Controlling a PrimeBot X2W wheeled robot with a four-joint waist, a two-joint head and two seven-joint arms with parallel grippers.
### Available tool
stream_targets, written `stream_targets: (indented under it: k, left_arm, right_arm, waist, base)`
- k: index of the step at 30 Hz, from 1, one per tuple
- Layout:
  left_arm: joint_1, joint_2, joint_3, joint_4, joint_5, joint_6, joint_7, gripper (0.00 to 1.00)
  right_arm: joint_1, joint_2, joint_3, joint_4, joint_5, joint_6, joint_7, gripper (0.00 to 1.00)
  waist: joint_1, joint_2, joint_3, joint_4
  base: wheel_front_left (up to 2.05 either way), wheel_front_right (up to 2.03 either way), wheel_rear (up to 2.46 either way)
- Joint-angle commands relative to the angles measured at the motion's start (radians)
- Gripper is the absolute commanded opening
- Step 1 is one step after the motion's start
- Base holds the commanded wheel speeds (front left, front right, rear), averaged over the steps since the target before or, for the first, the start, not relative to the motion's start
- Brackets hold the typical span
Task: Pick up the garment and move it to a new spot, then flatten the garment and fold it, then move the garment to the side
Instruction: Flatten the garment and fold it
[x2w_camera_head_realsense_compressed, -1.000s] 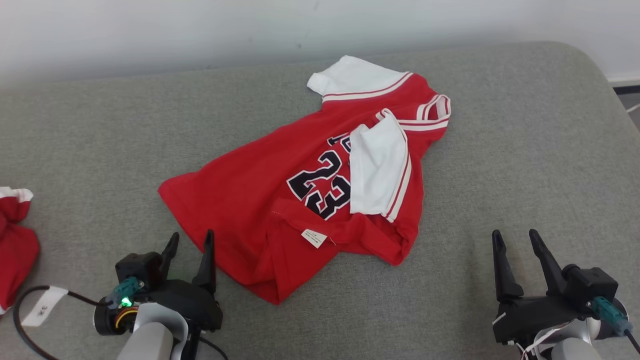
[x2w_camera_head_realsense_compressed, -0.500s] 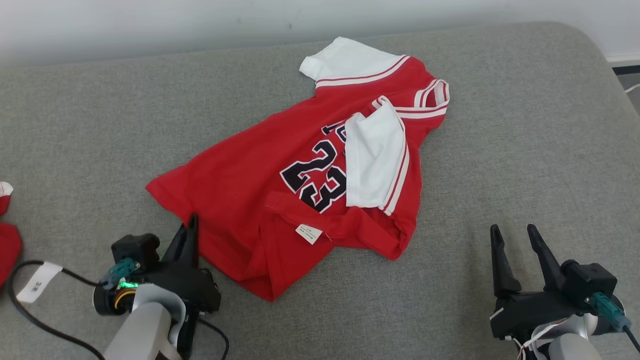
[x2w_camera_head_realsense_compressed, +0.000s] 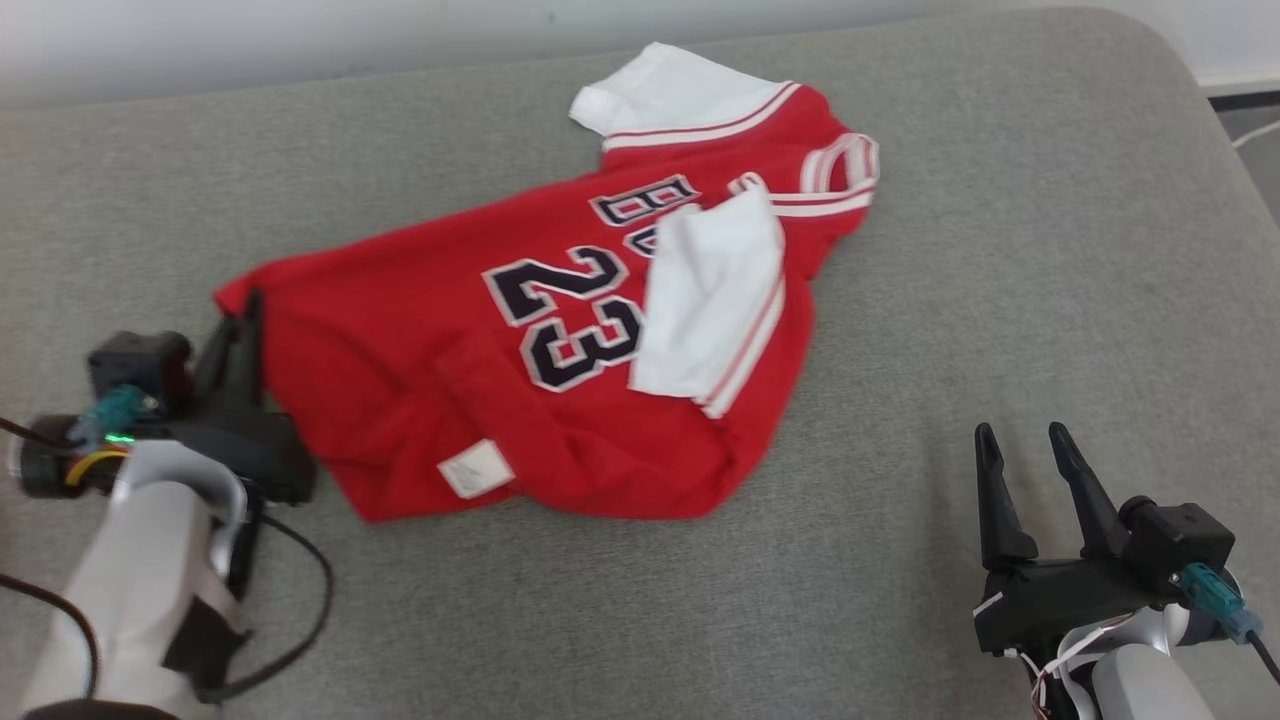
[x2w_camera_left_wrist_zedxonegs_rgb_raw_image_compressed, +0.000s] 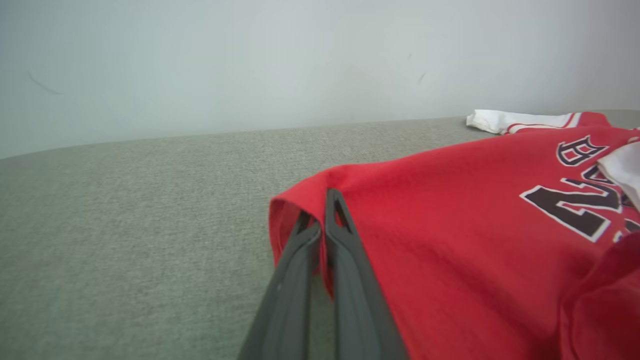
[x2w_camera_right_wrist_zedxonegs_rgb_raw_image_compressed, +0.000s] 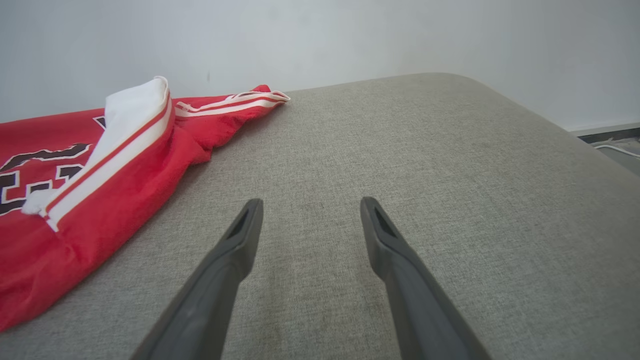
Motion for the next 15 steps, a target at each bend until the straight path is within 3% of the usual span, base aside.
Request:
stream_targets:
  k: [1,8,13,14,15]
  left_arm:
    - [-0.01,0.017,0.003,0.008,0.013,0.005,-0.001,0.0]
    - [-0.102,0.151,0.013,0.1,0.057,0.013,-0.001,0.0]
    - [-0.091,0.183,0.055,0.088,0.029,0.027,-0.001,0.0]
    - [-0.079,0.181,0.058,0.084,0.025,0.027,-0.001,0.1]
    - [-0.067,0.178,0.063,0.076,0.023,0.03,-0.001,0.82]
  right_arm:
    - [-0.002,0.003,0.001,-0.003,0.007,0.0,-0.001,1.0]
    - [-0.006,0.011,-0.013,0.002,0.013,0.0,-0.001,1.0]
    - [-0.008,0.014,-0.024,0.008,0.011,0.0,-0.001,1.0]
    - [-0.006,0.015,-0.027,0.009,0.009,0.0,-0.001,1.0]
    - [-0.004,0.018,-0.03,0.011,0.006,0.0,-0.001,1.0]
  waist:
    - [-0.0001,-0.0001,0.014,-0.023]
    - [-0.0001,-0.0001,0.059,-0.076]
    - [-0.0001,-0.0001,0.062,-0.083]
    - [-0.0001,-0.0001,0.058,-0.08]
    - [-0.0001,-0.0001,0.053,-0.077]
  base:
    - [0.0,0.0,0.0]
    - [0.0,0.0,0.0]
    - [0.0,0.0,0.0]
    - [0.0,0.0,0.0]
    - [0.0,0.0,0.0]
